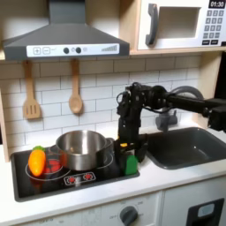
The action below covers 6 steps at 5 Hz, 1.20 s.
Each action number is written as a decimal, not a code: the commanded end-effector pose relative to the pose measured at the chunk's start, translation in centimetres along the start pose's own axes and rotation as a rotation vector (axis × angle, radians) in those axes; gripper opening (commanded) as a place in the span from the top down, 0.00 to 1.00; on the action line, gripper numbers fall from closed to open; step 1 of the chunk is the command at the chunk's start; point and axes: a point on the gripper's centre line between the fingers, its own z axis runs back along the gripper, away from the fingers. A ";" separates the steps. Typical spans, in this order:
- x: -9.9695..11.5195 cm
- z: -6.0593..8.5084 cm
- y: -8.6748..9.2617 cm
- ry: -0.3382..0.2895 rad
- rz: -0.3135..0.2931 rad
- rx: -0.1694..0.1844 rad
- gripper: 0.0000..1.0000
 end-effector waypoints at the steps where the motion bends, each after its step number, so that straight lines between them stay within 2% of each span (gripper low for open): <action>1: 0.6 -0.9 0.2 0.003 -0.019 -0.003 0.00; 2: 0.7 -1.8 0.0 0.026 -0.040 0.000 0.00; 3: 1.0 -2.3 -0.3 0.031 -0.030 -0.010 1.00; 5: 1.1 -1.6 -0.5 0.006 -0.028 -0.035 1.00; 6: 1.0 -1.1 -0.6 -0.005 -0.035 -0.036 1.00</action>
